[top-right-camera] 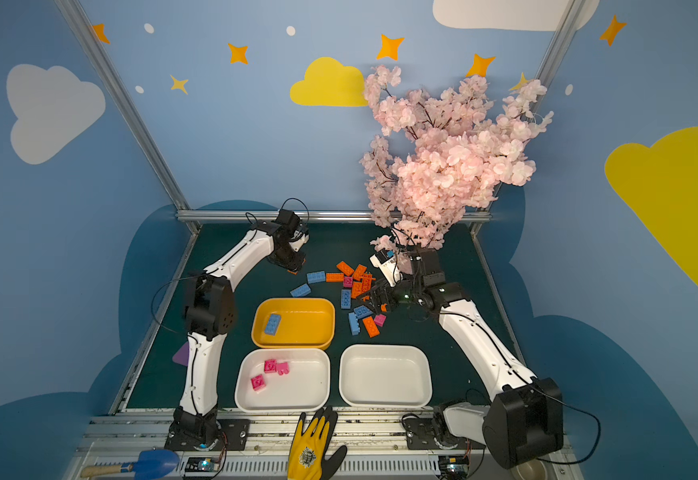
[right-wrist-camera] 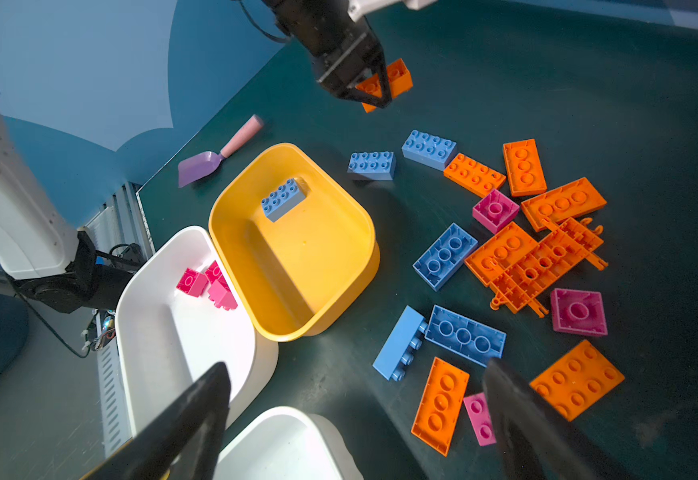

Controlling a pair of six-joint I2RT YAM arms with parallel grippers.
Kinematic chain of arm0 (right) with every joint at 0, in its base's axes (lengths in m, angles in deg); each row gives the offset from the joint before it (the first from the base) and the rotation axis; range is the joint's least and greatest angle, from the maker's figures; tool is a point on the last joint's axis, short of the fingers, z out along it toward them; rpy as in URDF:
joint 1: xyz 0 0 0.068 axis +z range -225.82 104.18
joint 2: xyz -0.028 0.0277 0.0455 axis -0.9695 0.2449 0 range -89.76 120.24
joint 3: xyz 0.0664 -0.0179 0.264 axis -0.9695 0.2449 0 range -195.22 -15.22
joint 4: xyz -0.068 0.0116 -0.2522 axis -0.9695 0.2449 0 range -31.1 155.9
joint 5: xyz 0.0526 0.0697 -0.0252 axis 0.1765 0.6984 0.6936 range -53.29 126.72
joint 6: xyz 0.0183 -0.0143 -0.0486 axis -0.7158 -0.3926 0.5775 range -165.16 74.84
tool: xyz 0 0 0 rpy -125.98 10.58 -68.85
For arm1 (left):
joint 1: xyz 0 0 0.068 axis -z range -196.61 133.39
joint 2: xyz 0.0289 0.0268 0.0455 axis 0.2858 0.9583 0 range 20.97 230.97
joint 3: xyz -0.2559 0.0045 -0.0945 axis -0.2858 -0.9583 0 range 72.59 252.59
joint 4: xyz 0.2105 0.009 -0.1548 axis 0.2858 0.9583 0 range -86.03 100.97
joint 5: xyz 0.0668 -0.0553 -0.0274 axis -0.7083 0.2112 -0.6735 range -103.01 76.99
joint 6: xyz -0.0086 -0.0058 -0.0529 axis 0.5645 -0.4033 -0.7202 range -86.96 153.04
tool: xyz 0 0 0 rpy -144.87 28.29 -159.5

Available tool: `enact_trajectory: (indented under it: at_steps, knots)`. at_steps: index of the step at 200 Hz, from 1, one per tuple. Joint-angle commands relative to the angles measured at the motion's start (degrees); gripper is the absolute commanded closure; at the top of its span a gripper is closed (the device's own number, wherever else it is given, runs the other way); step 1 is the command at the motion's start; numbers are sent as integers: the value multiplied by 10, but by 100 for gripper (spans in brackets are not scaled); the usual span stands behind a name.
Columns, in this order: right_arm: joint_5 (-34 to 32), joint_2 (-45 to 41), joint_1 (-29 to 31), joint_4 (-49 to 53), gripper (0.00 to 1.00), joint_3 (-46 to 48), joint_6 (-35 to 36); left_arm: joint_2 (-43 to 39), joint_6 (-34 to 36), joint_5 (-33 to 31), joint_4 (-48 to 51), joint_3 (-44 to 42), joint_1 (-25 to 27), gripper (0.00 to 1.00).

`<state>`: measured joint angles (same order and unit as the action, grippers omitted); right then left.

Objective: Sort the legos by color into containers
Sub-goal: 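Carry the orange brick to the farther white bin and release it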

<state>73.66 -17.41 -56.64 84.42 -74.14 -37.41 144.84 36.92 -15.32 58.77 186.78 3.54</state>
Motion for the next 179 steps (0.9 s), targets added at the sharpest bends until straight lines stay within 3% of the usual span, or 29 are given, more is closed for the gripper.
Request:
enact_trajectory:
  at_steps: [1,42,60,90,112,147,179]
  knots:
    - [7,-13,-4,-12,6,6,-5,-82,-34,55,30,-58,35,64]
    - [22,-15,-10,-2,6,14,-22,-219,-111,130,6,-208,122,64]
    - [21,-22,-16,5,6,23,-42,-273,-156,177,-49,-285,166,64]
    - [0,-42,-34,-15,6,55,-86,-322,-185,194,-171,-390,238,64]
    - [-1,-54,-49,-42,6,80,-99,-329,-169,194,-238,-438,281,64]
    - [4,-60,-72,-40,6,88,-101,-280,-114,202,-269,-436,335,63]
    - [7,-73,-86,-36,7,98,-105,-264,-52,237,-308,-451,340,63]
